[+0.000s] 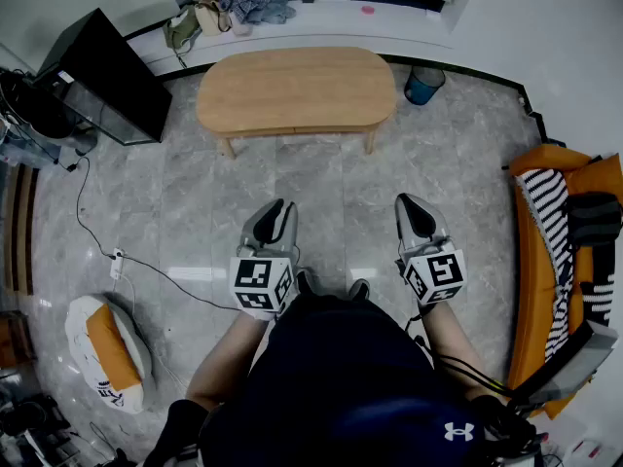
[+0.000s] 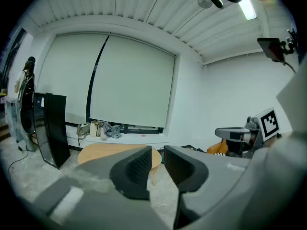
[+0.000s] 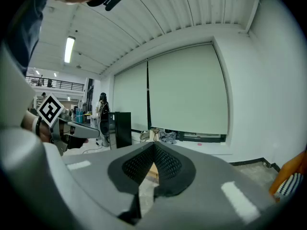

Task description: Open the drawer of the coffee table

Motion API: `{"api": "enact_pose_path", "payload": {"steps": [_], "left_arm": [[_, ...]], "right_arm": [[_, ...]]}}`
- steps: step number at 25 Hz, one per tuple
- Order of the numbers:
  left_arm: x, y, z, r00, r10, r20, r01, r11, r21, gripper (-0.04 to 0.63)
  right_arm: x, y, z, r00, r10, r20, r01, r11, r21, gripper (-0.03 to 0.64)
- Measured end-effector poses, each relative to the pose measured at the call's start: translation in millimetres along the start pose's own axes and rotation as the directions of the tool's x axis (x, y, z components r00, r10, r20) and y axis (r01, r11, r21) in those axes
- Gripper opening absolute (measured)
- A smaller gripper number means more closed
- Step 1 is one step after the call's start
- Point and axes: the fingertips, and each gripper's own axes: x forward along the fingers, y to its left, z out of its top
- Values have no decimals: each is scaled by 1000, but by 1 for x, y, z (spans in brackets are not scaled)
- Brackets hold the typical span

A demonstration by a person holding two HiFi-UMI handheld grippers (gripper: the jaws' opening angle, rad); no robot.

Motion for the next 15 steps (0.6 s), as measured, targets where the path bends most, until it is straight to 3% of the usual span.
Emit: {"api": "enact_pose_path", "payload": {"steps": [8,15], "left_arm": [[-3,39,1,1000,-11,-9,11,1000,-19,87],[-4,61,-6,998,-68,-16,68,997,-24,87]], "right_arm": [[17,21,1,999,-28,-15,28,1000,-11,2],[22,32,5,995,-99,2,99,995,16,2]]}}
